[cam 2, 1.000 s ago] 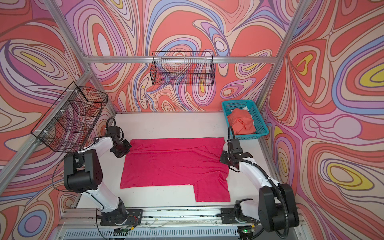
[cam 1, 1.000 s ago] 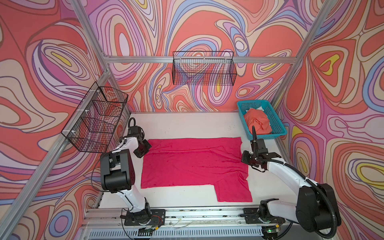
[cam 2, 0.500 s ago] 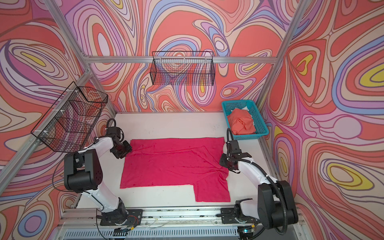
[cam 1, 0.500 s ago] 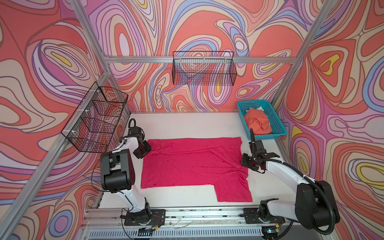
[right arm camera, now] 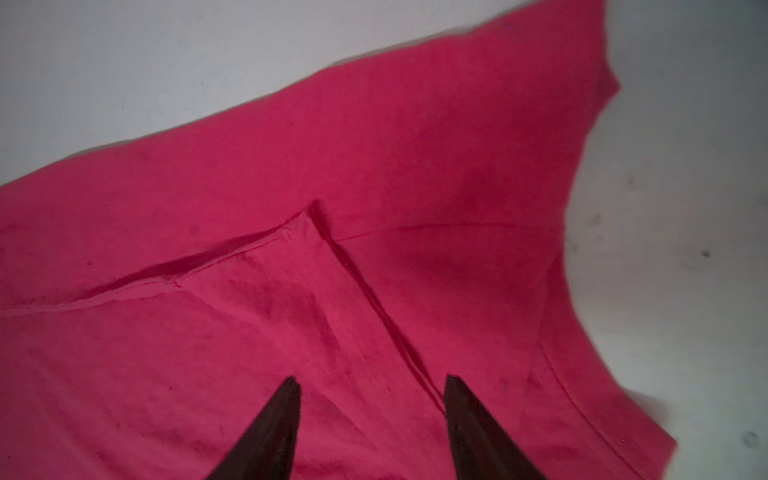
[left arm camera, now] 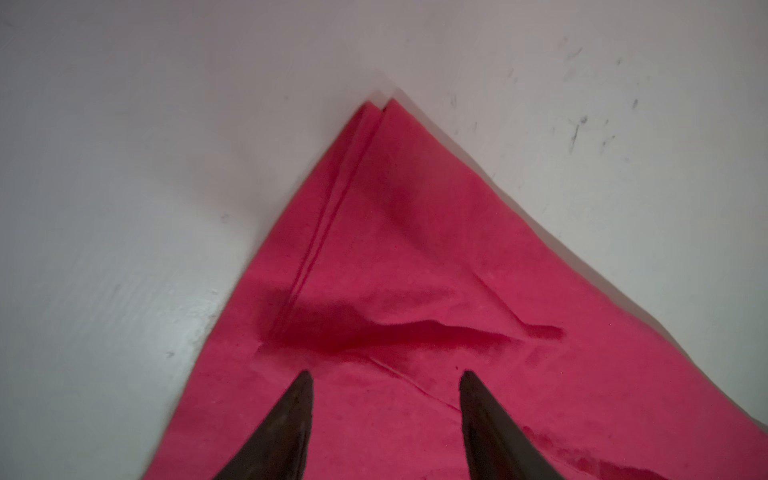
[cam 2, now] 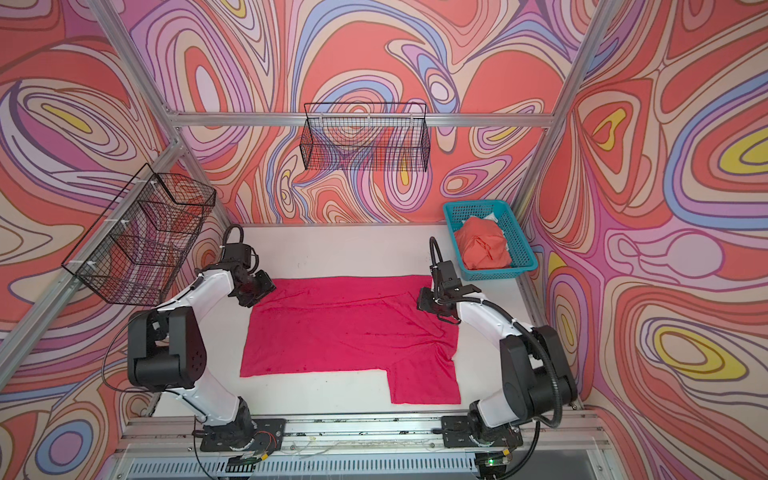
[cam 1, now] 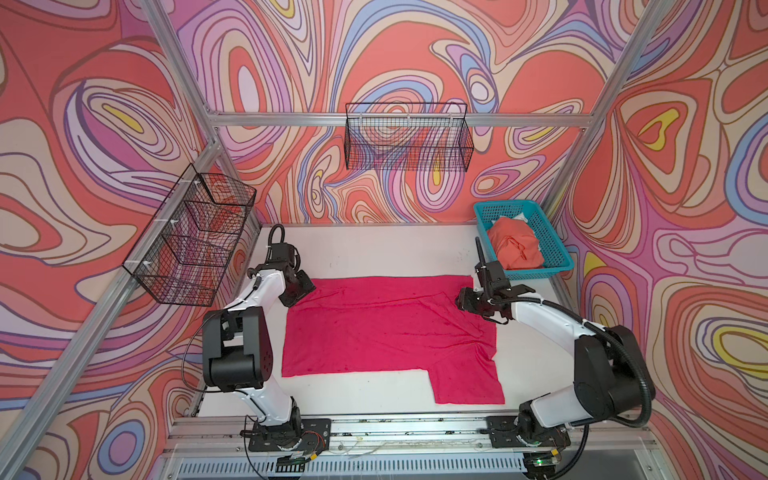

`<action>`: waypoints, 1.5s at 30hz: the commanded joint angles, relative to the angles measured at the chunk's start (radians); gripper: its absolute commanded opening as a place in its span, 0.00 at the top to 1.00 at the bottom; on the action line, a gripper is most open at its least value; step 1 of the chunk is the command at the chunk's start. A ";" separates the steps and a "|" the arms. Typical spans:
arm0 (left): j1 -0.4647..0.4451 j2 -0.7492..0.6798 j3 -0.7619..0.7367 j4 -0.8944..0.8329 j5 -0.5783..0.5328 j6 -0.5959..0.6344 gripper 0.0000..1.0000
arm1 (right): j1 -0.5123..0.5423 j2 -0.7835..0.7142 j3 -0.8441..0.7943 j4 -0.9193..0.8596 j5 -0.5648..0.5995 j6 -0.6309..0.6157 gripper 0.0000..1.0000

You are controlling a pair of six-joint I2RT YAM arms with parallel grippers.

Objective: Fold and stack the t-shirts

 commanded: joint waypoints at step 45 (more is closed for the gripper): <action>0.004 -0.059 0.008 -0.024 0.054 0.033 0.43 | -0.089 0.140 -0.020 -0.003 0.112 0.009 0.42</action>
